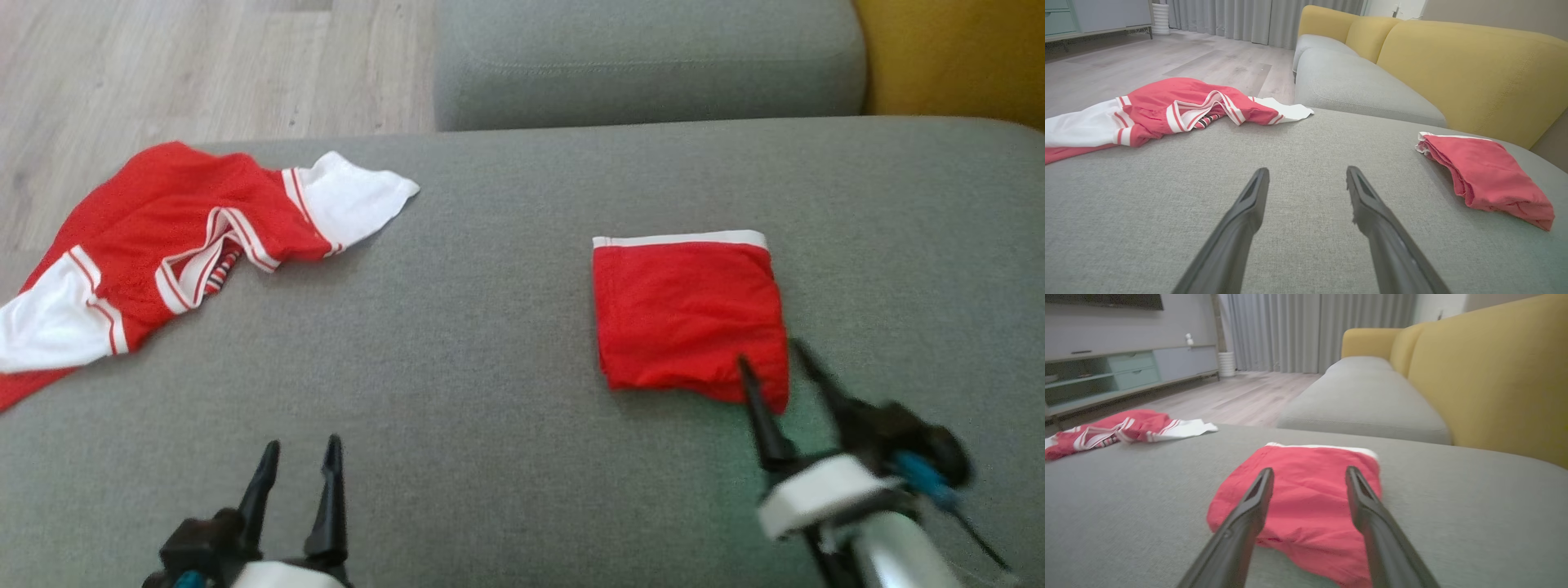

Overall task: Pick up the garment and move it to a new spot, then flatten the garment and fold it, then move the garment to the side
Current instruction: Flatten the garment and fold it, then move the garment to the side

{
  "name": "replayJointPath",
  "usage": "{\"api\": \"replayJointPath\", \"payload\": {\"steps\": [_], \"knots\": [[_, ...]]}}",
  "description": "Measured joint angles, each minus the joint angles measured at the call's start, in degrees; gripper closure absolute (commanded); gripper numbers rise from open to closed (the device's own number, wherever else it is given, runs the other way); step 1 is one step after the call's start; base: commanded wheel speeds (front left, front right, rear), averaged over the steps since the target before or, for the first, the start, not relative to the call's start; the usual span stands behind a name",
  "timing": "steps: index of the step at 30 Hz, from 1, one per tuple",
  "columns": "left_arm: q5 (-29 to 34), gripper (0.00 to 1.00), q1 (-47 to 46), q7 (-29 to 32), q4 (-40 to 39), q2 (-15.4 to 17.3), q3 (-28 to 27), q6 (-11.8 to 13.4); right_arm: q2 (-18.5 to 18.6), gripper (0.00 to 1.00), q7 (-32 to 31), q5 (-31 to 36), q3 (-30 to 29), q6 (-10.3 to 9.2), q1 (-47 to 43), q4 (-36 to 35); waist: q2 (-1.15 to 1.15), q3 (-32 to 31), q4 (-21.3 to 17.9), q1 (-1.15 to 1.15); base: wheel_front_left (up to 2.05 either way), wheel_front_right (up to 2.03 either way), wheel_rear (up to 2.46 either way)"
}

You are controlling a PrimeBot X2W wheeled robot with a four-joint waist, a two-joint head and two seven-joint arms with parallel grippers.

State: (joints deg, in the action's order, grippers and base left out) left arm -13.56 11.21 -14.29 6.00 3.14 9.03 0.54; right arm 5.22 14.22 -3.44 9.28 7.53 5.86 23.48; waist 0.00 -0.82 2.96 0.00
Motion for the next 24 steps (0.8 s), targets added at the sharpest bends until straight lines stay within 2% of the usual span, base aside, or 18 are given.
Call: {"api": "replayJointPath", "payload": {"steps": [4, 8, 14, 24], "knots": [[0.38, 0.0, 0.32, 0.0, 0.73, -0.01, -1.57, -0.58, 0.66, 0.0, 0.13, -0.7, -5.81, 0.0, -5.13, -7.05, 0.0, -0.95, -0.34, 0.0, 0.0, 0.0, 0.0], [0.4, 0.0, 0.36, 0.0, 1.0, 0.01, -2.53, -0.62, 1.02, 0.0, 0.15, -1.91, -7.99, 0.01, -8.22, -9.34, 0.0, -1.56, -0.27, 0.0, 0.0, 0.0, 0.0], [0.46, 0.0, 1.4, 0.0, 1.62, 0.0, -2.82, -1.13, 1.33, 0.0, 0.14, -3.37, -9.78, 0.0, -12.81, -9.25, 0.0, -2.48, 0.4, 0.0, 0.0, 0.0, 0.0], [0.94, 0.0, 1.81, 0.0, 1.7, 0.0, -3.43, -1.57, 0.99, 0.0, 0.14, -3.37, -11.13, 0.0, -13.41, -9.02, 0.0, -2.41, 1.31, 0.0, 0.0, 0.0, 0.0]]}}
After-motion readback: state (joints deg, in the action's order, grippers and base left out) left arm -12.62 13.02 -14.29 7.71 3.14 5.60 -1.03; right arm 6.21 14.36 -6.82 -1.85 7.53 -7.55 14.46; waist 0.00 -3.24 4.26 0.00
